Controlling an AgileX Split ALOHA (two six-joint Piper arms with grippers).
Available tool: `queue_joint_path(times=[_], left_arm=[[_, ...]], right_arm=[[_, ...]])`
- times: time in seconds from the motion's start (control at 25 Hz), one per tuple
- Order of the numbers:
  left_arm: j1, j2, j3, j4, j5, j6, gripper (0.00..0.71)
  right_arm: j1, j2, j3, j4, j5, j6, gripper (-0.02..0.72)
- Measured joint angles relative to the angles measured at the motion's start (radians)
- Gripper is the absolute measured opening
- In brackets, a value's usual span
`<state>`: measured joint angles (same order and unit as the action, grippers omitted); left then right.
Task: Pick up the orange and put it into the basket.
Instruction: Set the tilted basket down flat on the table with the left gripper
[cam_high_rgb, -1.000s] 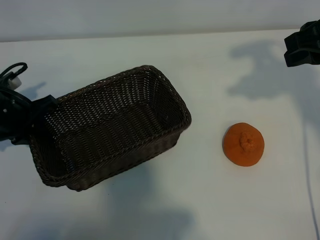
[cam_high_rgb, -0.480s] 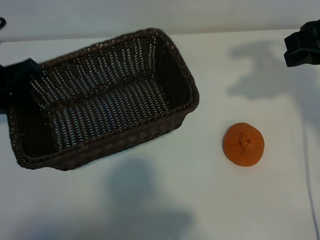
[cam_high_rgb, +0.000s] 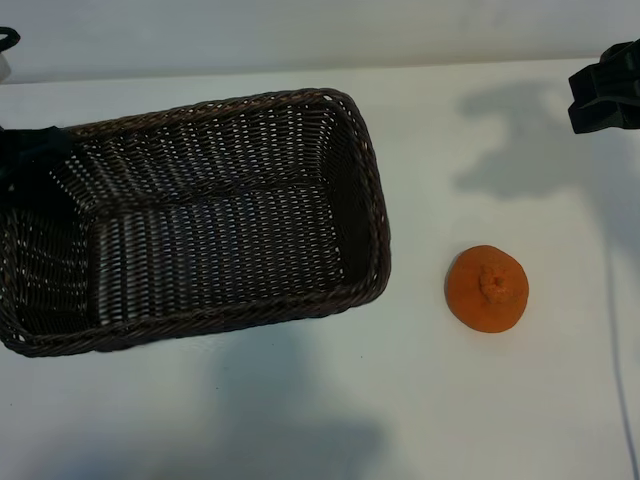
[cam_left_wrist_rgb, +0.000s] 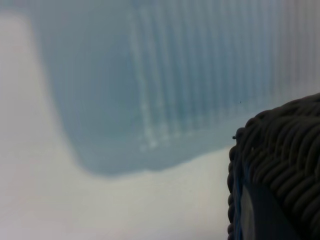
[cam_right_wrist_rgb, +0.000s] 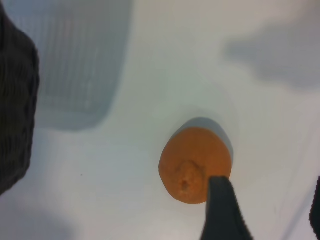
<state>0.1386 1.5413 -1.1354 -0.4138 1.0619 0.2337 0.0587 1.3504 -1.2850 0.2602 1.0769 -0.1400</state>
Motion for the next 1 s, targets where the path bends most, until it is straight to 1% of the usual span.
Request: queue_joint_path(times=[0.16,0.48,0.76,0.92,1.0], left_arm=[[0.0,0.002,-0.005,-0.004,-0.034,0.05,0.178],[0.0,0.062,-0.091,-0.047,-0.024,0.07,0.178],[0.0,0.143,-0.125,-0.048,-0.011,0.071,0.178],[-0.003,0.204,-0.127,-0.048,-0.035,0.071,0.178],[-0.016,0.234,-0.127,-0.045,-0.058,0.071,0.178]], right_arm=[[0.0,0.0,0.0,0.0,0.0,0.0,0.421],[0.0,0.0,0.0,0.0,0.0,0.0,0.421],[0.0,0.0,0.0,0.001,0.0,0.0,0.421],[0.0,0.0,0.0,0.002,0.0,0.0,0.421],[0.0,0.0,0.0,0.004,0.0,0.0,0.421]])
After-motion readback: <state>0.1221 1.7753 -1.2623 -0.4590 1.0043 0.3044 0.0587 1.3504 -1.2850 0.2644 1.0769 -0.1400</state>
